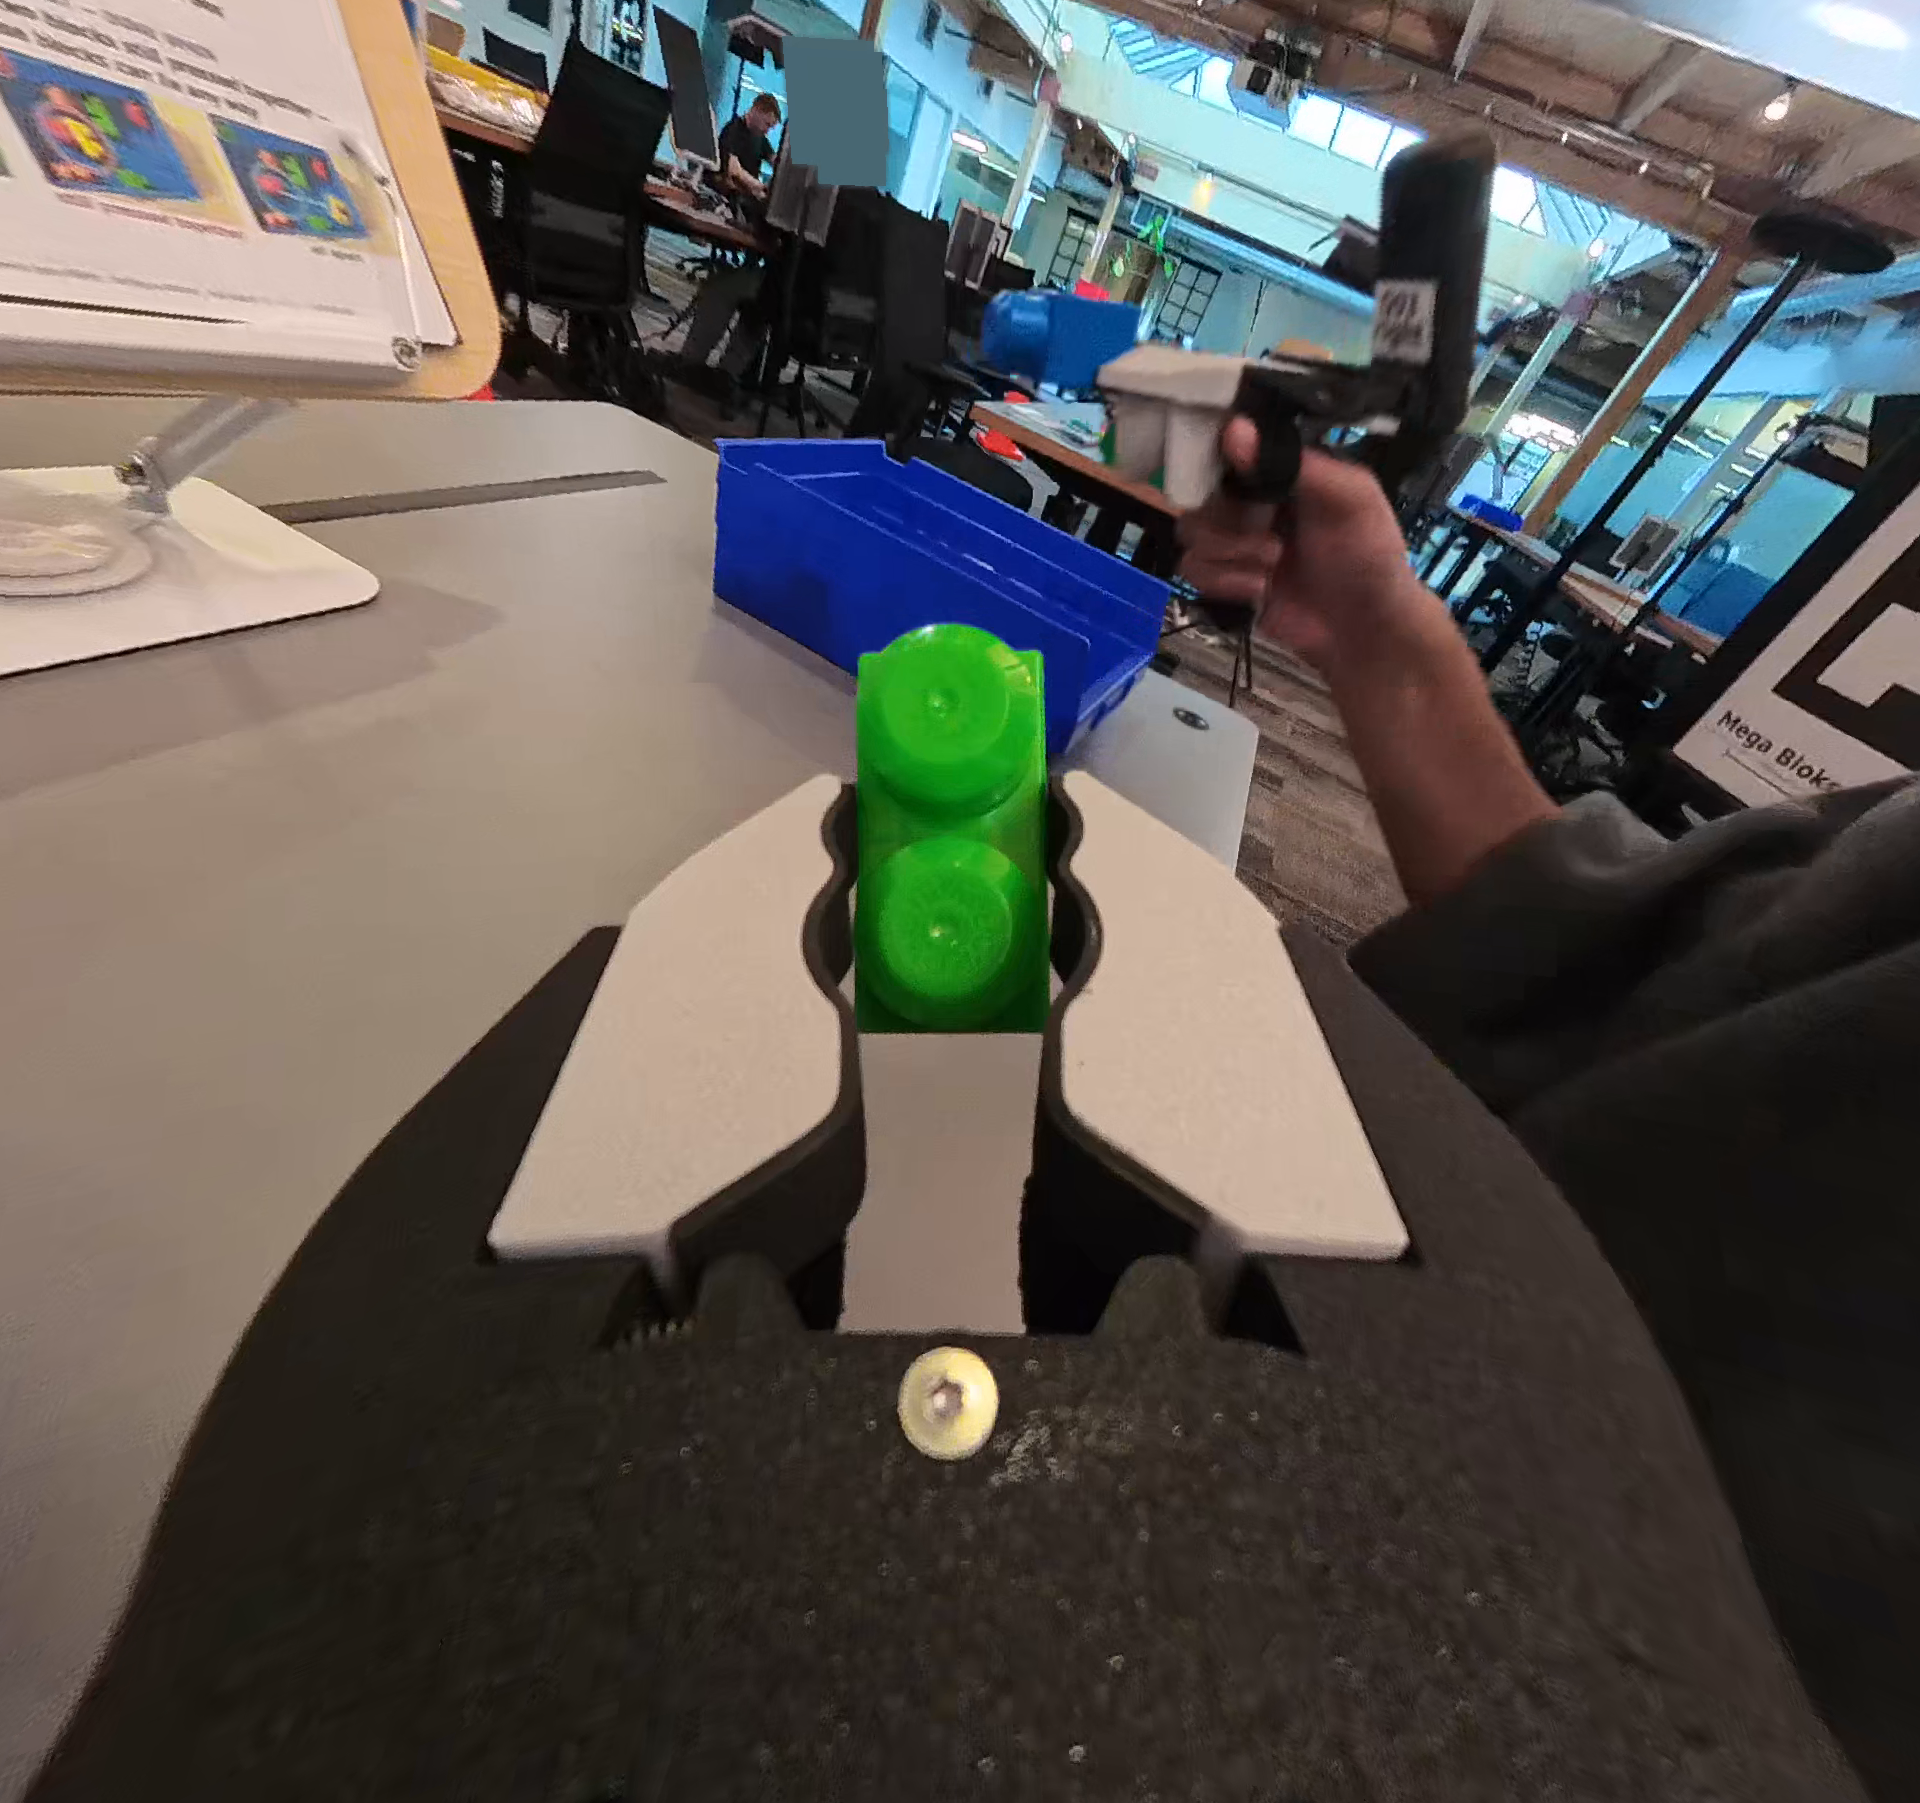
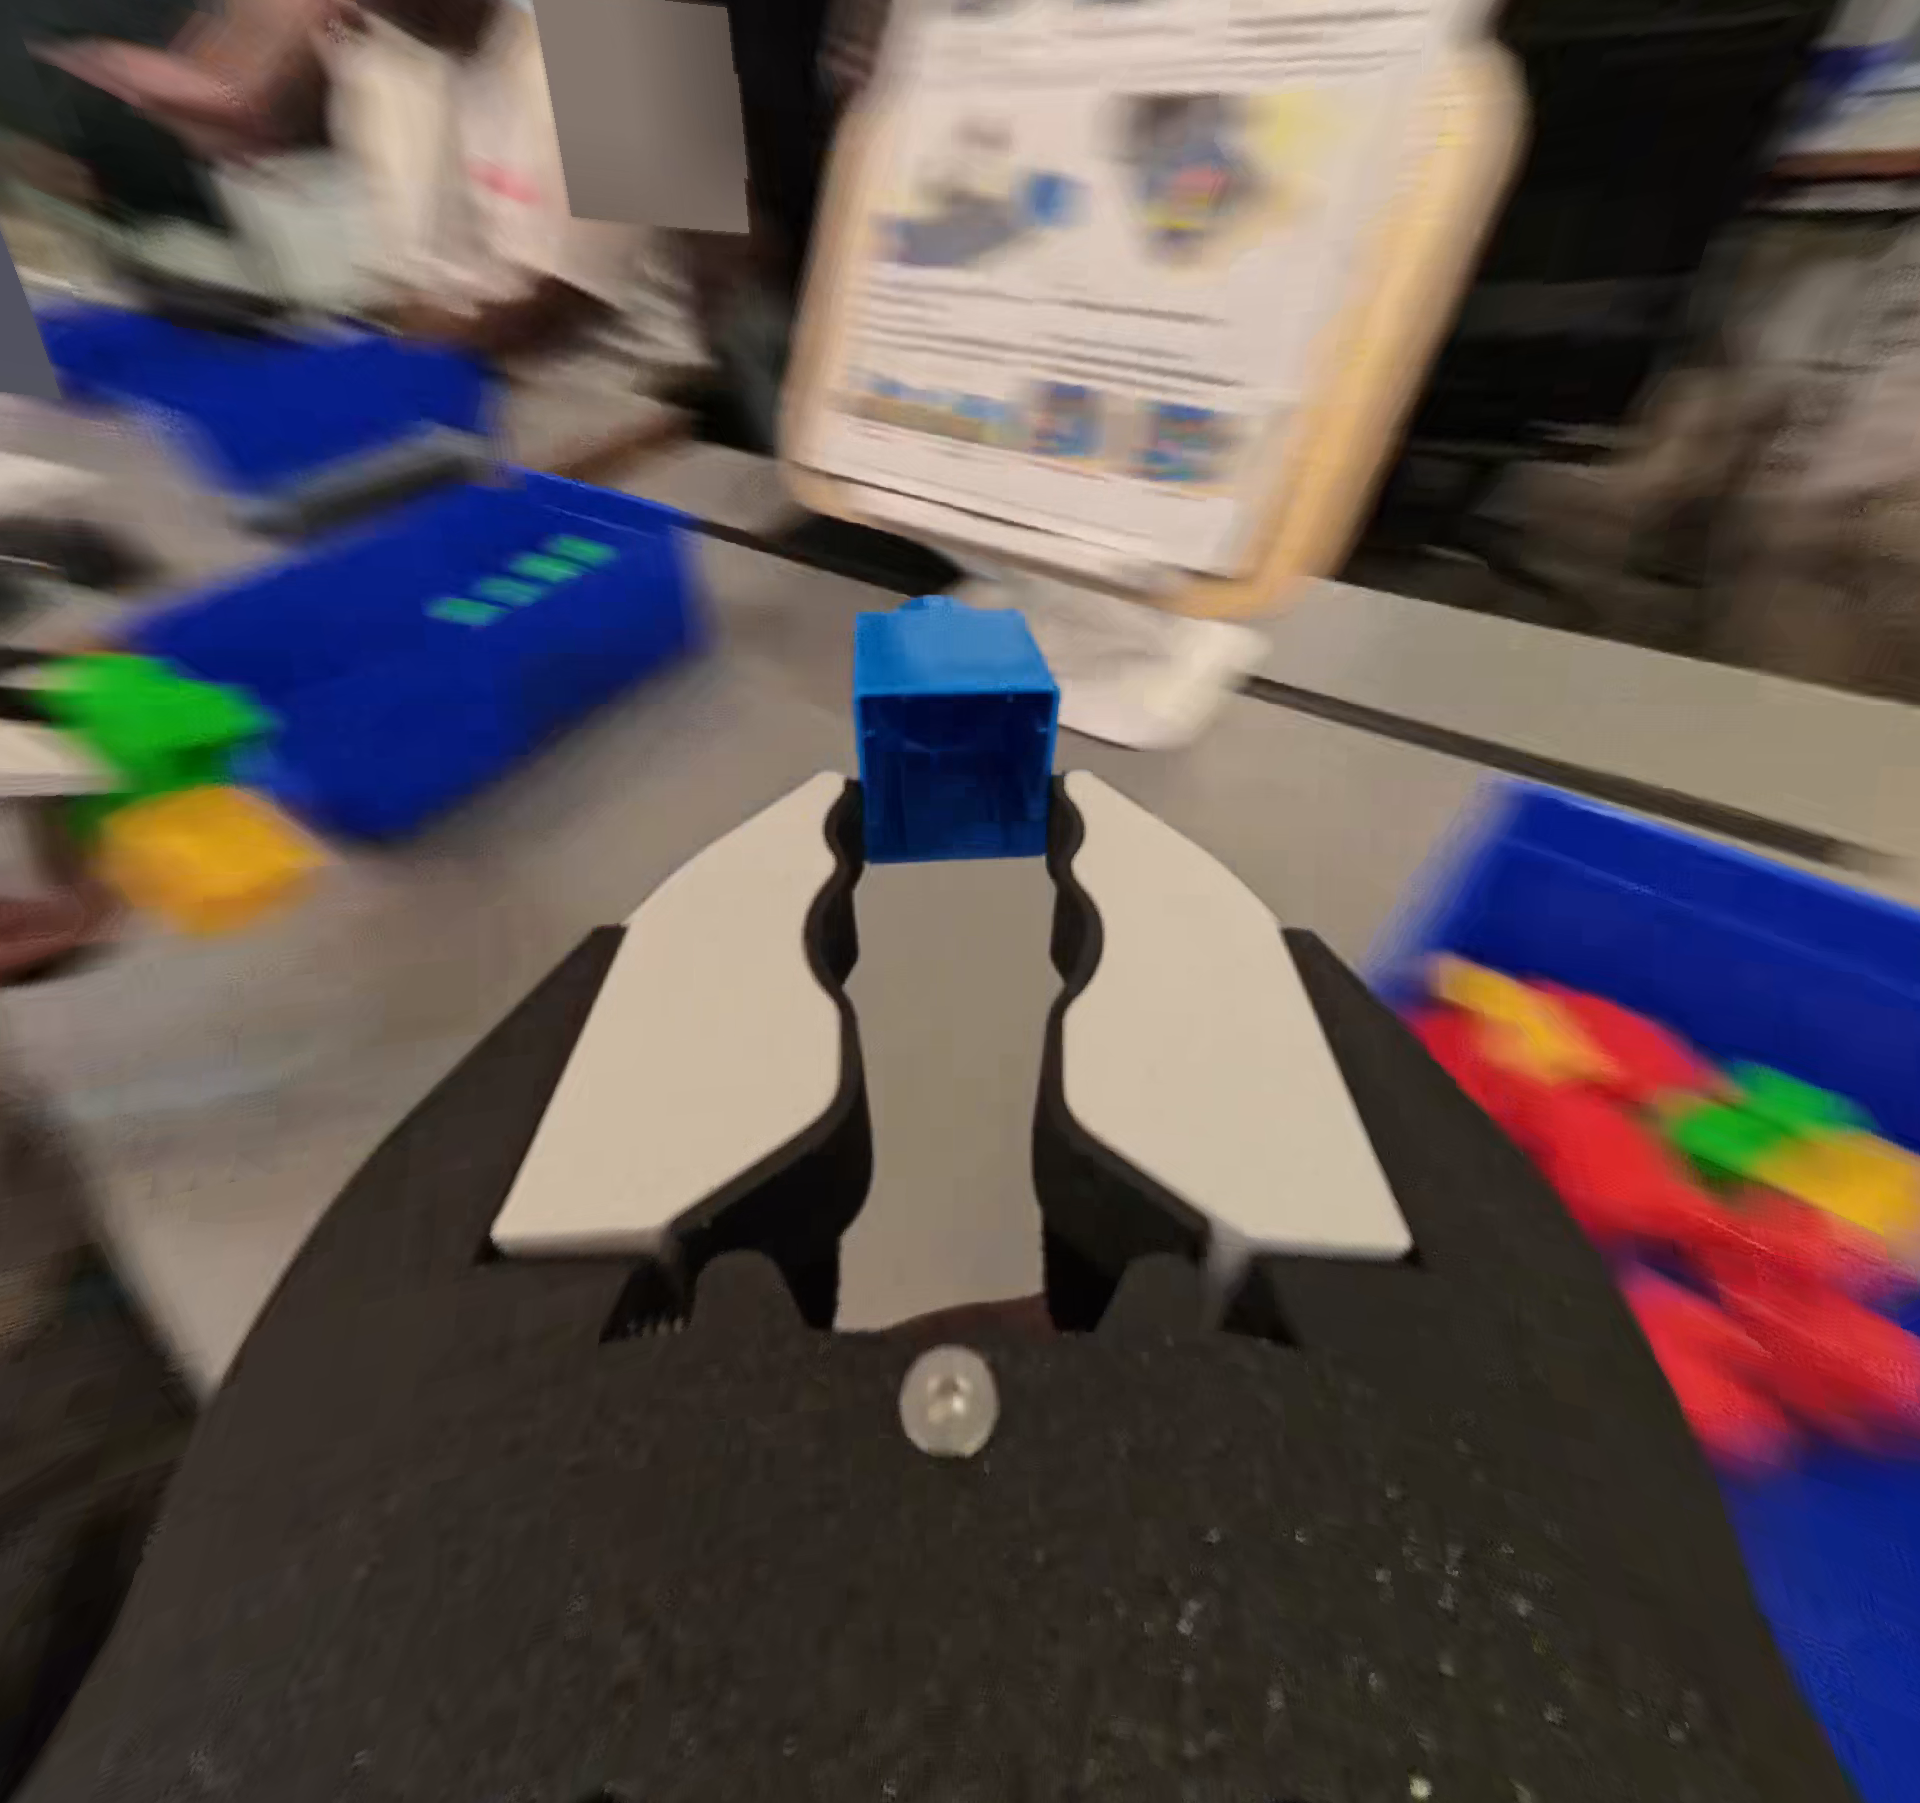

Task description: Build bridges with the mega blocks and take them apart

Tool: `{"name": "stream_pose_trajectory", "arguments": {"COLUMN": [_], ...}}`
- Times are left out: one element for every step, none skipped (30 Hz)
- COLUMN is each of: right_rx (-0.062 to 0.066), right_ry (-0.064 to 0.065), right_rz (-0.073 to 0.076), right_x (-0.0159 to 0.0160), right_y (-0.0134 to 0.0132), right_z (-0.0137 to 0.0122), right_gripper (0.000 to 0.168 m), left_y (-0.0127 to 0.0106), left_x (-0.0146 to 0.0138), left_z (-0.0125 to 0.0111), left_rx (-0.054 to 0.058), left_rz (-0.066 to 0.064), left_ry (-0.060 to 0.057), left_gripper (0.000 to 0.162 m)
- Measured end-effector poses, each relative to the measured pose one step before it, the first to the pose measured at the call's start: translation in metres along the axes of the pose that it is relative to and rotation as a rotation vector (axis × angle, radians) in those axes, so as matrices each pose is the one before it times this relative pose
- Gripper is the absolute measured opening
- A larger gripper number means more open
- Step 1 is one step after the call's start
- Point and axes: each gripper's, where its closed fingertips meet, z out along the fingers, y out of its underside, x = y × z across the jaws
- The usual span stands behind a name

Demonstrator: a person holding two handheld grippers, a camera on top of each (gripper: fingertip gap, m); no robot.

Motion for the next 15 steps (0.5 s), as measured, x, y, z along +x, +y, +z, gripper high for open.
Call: {"name": "stream_pose_trajectory", "arguments": {"right_rx": [-0.0639, -0.0941, -0.1301, -0.1607, -0.1481, -0.0989, -0.0751, -0.0880, -0.0812, -0.0850, -0.0956, -0.0812, -0.0468, -0.0265, -0.0087], "right_ry": [0.1519, 0.1339, 0.0784, 0.0415, 0.0647, 0.0677, 0.0068, -0.0358, -0.0090, 0.0210, 0.0216, 0.0314, 0.0053, -0.0219, -0.0068], "right_rz": [-0.0451, -0.0342, -0.0253, -0.0206, -0.0306, -0.0335, -0.0110, -0.0009, -0.0295, -0.0581, -0.0657, -0.0601, -0.0473, -0.0370, -0.0184], "right_x": [0.03744, 0.03747, 0.02982, 0.02250, 0.02258, 0.01932, 0.00802, 0.00024, 0.00178, 0.00389, 0.00235, 0.00363, 0.00027, -0.00243, 0.00129], "right_y": [0.00241, 0.01242, 0.02181, 0.02807, 0.02639, 0.01882, 0.01326, 0.01171, 0.00823, 0.00702, 0.00654, 0.00284, -0.00238, -0.00563, -0.00784], "right_z": [-0.01845, -0.01199, -0.00346, 0.00316, 0.00815, 0.01267, 0.01593, 0.01611, 0.01441, 0.01190, 0.00862, 0.00504, 0.00297, 0.00326, 0.00470], "right_gripper": [0.034, 0.033, 0.033, 0.034, 0.034, 0.034, 0.034, 0.034, 0.034, 0.034, 0.034, 0.034, 0.034, 0.034, 0.034], "left_y": [0.00136, 0.00152, 0.00161, 0.00184, 0.00201, 0.00186, 0.00139, 0.00085, 0.00055, 0.00044, 0.00052, 0.00046, 0.00032, 0.00033, 0.00078], "left_x": [0.00134, 0.00127, 0.00139, 0.00086, 0.00025, -0.00022, -0.00047, -0.00014, 0.00044, 0.00067, 0.00039, 0.00030, 0.00031, 0.00033, 0.00064], "left_z": [0.00144, 0.00156, 0.00167, 0.00180, 0.00171, 0.00175, 0.00158, 0.00154, 0.00122, 0.00084, 0.00077, 0.00063, 0.00061, 0.00068, 0.00090], "left_rx": [-0.0084, -0.0078, -0.0080, -0.0094, -0.0095, -0.0077, -0.0058, -0.0046, -0.0042, -0.0048, -0.0056, -0.0060, -0.0047, -0.0025, -0.0041], "left_rz": [0.0001, -0.0040, -0.0066, -0.0076, -0.0073, -0.0069, -0.0069, -0.0052, -0.0023, 0.0000, 0.0015, 0.0028, 0.0043, 0.0053, 0.0042], "left_ry": [0.0049, 0.0078, 0.0101, 0.0082, 0.0045, 0.0015, 0.0000, 0.0023, 0.0052, 0.0044, 0.0014, -0.0005, -0.0020, -0.0028, -0.0003], "left_gripper": [0.034, 0.034, 0.034, 0.034, 0.034, 0.034, 0.034, 0.034, 0.034, 0.034, 0.034, 0.034, 0.034, 0.034, 0.034]}}
